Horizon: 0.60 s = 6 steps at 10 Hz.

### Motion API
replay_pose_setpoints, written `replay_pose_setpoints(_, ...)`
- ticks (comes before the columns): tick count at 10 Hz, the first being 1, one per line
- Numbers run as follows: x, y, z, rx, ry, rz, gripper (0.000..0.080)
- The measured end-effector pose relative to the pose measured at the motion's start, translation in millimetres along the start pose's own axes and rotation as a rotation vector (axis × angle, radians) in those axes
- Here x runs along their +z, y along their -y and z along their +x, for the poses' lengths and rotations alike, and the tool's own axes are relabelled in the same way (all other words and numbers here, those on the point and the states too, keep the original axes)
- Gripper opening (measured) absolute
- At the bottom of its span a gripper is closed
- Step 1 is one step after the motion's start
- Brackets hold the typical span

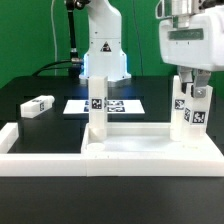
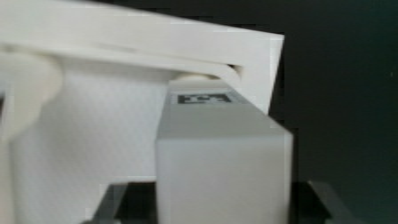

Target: Assemble desk

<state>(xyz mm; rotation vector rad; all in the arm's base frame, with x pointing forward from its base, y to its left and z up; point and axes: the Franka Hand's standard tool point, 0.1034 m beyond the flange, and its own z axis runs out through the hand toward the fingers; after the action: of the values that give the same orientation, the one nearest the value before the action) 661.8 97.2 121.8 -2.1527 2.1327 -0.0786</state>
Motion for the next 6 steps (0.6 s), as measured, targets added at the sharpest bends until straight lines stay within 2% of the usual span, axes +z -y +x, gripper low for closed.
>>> replay_pose_setpoints(1, 0.0, 0.0, 0.8, 0.001, -0.003, 0.002, 0.0294)
replay_pose_setpoints(2, 0.7, -0.3, 0.5, -0.001, -0.002, 0.001, 0.0394)
replay_pose_setpoints(3, 1.0, -0.5, 0.4, -0.044, -0.002, 0.000, 0.0529)
replay_pose_setpoints(4, 1.4, -0.5, 1.1, -0.076, -0.005, 0.000, 0.0529)
replay_pose_setpoints(5, 2.2, 0.1, 2.9, -0.295, -0.010, 0.003, 0.0624)
replay_pose_setpoints(6, 3.4, -1.7, -0.8, -0.484, -0.022, -0.005, 0.0642)
